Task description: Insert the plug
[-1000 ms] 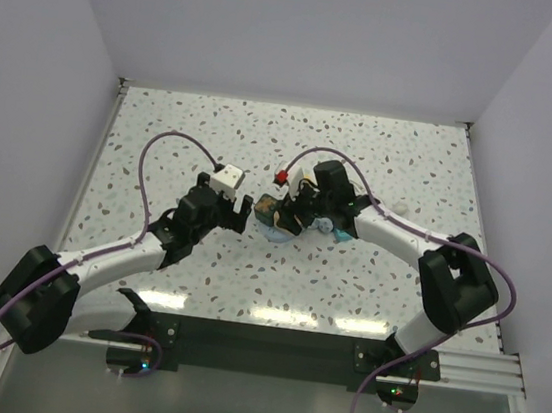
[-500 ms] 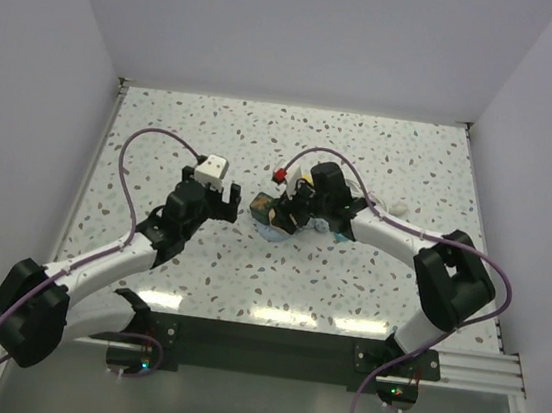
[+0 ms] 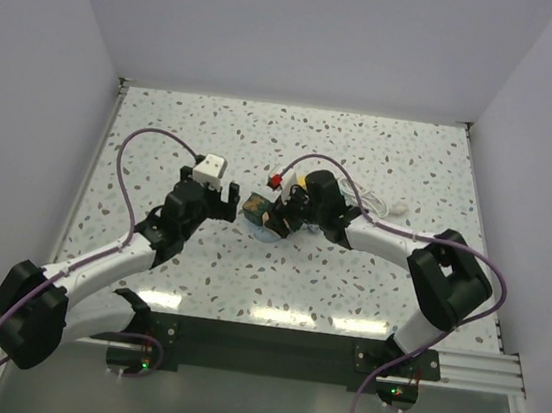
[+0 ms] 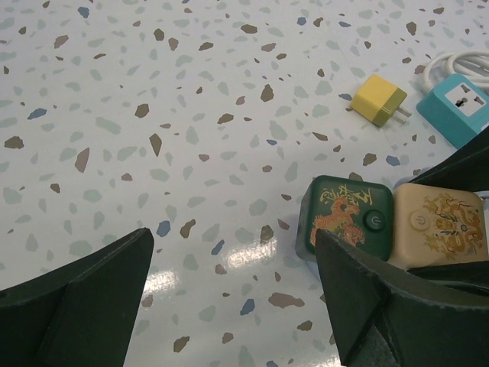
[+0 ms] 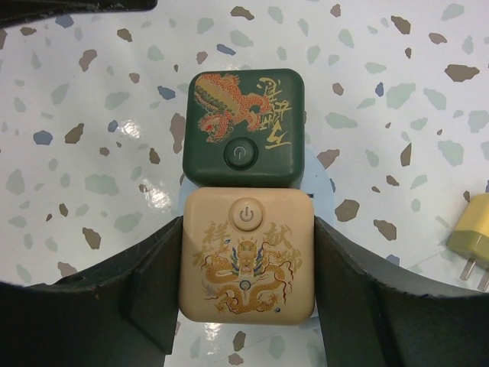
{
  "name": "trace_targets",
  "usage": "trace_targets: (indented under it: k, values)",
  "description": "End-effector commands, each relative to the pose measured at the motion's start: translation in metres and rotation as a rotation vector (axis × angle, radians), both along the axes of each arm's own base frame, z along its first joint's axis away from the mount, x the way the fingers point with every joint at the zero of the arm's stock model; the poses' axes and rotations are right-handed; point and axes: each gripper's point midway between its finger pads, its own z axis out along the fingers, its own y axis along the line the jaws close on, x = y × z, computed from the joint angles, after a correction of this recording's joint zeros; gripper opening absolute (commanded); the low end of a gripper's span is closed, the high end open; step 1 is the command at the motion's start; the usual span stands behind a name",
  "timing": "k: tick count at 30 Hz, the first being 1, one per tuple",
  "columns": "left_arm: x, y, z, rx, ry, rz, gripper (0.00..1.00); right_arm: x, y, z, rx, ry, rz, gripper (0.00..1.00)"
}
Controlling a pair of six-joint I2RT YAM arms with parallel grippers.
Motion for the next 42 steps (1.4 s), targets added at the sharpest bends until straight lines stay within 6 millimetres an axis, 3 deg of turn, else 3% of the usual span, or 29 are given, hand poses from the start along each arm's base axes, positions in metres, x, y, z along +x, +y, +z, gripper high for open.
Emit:
trace_targets:
  k: [1,14,20,24,26,42]
  values:
    - [0.004,0.004,0.017,-0.034,-0.037,0.021,0.92,-0.005,-0.017,-0.032,-0.103,0.010,-0.022,0.00]
    - [0.003,0.009,0.024,-0.037,-0.055,0.041,0.92,-0.020,-0.022,-0.068,-0.117,0.077,-0.037,0.00]
    - [0.001,0.015,0.032,-0.047,-0.078,0.061,0.92,-0.034,-0.009,-0.067,-0.045,0.100,-0.047,0.00]
    - [0.000,0.017,0.031,-0.051,-0.075,0.062,0.92,-0.041,-0.002,-0.079,-0.020,0.116,-0.082,0.00]
    - [0.000,0.016,0.031,-0.056,-0.075,0.062,0.92,-0.046,-0.007,-0.092,-0.034,0.138,-0.102,0.00]
    - [0.005,0.008,0.026,-0.059,-0.065,0.030,0.92,-0.088,-0.030,-0.138,-0.104,0.168,-0.157,0.00]
